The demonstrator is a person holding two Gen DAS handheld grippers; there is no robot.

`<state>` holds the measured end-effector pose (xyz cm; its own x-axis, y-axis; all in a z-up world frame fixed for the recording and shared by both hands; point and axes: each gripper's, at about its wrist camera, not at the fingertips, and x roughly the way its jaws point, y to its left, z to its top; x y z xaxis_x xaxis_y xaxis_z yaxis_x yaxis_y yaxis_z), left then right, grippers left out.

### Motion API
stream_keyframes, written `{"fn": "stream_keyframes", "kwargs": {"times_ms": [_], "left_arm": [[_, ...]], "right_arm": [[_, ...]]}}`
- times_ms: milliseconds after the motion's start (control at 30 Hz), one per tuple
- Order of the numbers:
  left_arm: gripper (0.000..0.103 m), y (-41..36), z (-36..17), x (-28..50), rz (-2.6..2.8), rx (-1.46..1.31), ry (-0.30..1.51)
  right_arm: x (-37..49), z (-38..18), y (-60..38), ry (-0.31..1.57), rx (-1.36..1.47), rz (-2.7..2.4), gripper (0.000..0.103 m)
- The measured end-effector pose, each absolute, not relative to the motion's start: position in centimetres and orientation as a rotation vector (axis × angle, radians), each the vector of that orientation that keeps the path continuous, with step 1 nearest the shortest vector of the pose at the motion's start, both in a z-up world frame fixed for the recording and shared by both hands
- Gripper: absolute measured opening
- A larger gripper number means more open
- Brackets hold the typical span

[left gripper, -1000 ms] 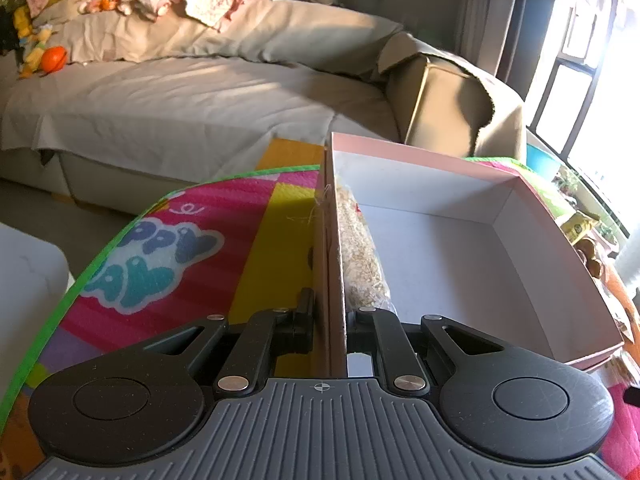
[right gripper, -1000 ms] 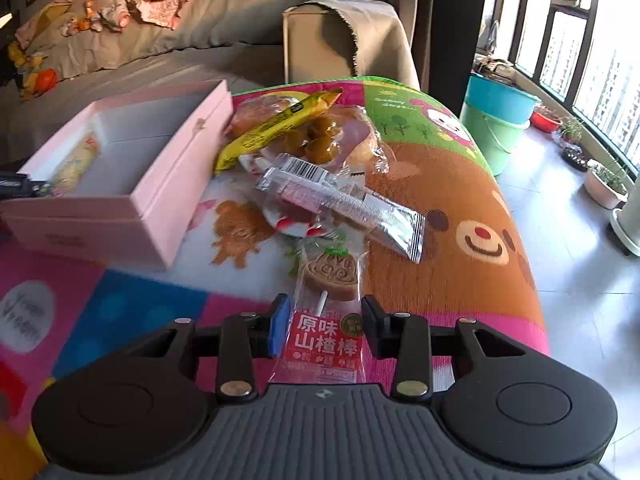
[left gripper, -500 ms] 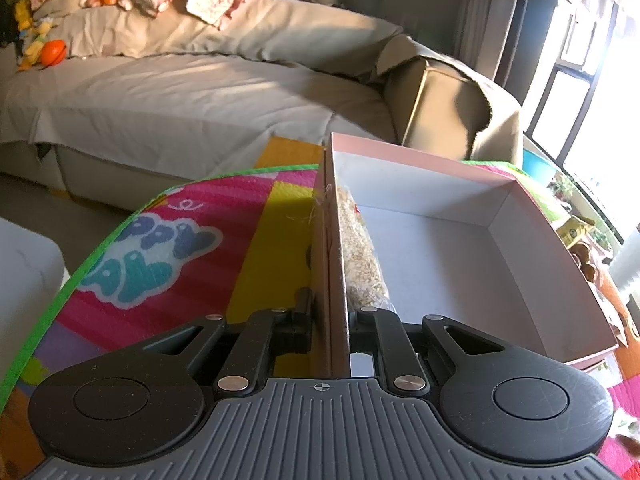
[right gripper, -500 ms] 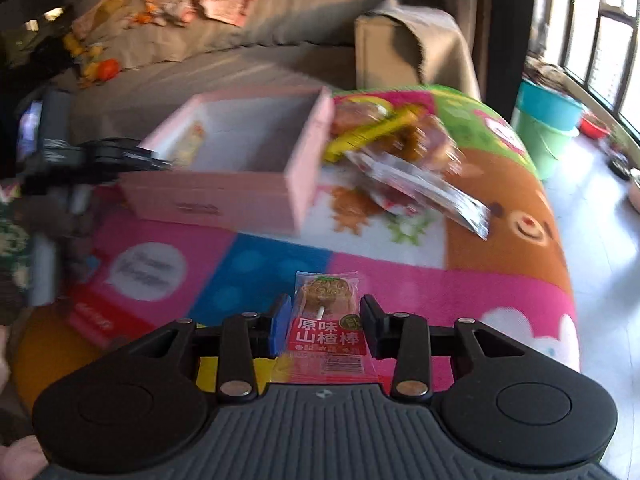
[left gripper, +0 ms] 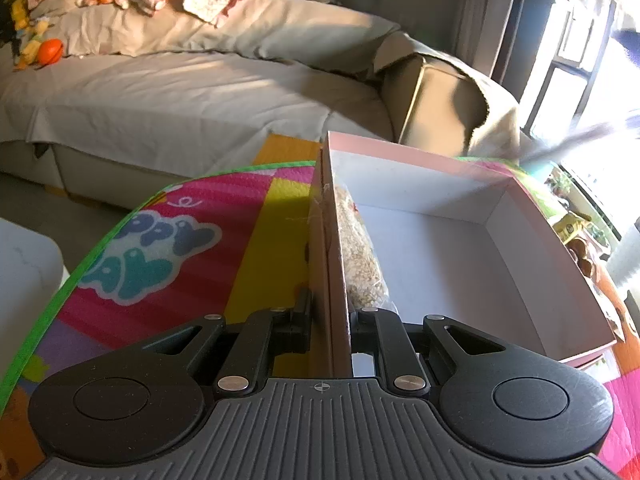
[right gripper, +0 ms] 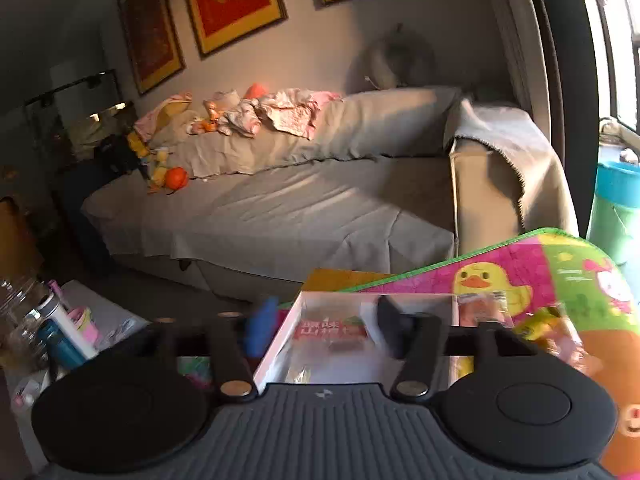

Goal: Organize objects
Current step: 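Grasp the red-labelled hawthorn stick pack with the right gripper and drop it into the box, then grasp another hawthorn stick pack with the right gripper and place it in the box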

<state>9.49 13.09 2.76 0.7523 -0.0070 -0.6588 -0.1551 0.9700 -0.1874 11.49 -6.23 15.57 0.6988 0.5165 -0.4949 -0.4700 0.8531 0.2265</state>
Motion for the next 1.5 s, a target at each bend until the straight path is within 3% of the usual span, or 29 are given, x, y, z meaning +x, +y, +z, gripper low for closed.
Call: {"fn": "stream_keyframes", "kwargs": {"times_ms": [233,500,800,967,1200,1267,1400,1500], "left_arm": [[0.015,13.4,2.7,9.4,0.074,-0.245,0.714],[0.016,13.4,2.6,9.3,0.081,-0.265,0.709],[0.015,13.5,2.6,9.3,0.084,-0.259,0.715],[0.015,13.4,2.6,9.3,0.088,-0.251,0.720],[0.015,13.3,2.6,9.1,0.095,-0.249,0.721],[0.015,13.2,2.6,9.1,0.100,-0.247,0.719],[0.015,13.1,2.6,9.0,0.105,-0.255,0.718],[0.015,13.2,2.6,8.9,0.104,-0.258,0.718]], "right_arm": [[9.6,11.5,-8.9,0.613,0.041,0.474,0.064],[6.4,8.0,-15.7,0.630,-0.026,0.275,0.080],[8.4,4.2,-20.0,0.729,0.068,0.164,0.081],[13.2,6.6,-18.7,0.682,0.051,0.230,0.081],[28.7,7.7,-14.7,0.823,0.192,0.263,0.082],[32.1,6.5,-12.7,0.850,0.151,0.211,0.076],[35.9,2.9,-10.3,0.975,0.098,0.180,0.045],[35.2,1.9,-10.5,0.999,0.025,0.192,0.044]]}}
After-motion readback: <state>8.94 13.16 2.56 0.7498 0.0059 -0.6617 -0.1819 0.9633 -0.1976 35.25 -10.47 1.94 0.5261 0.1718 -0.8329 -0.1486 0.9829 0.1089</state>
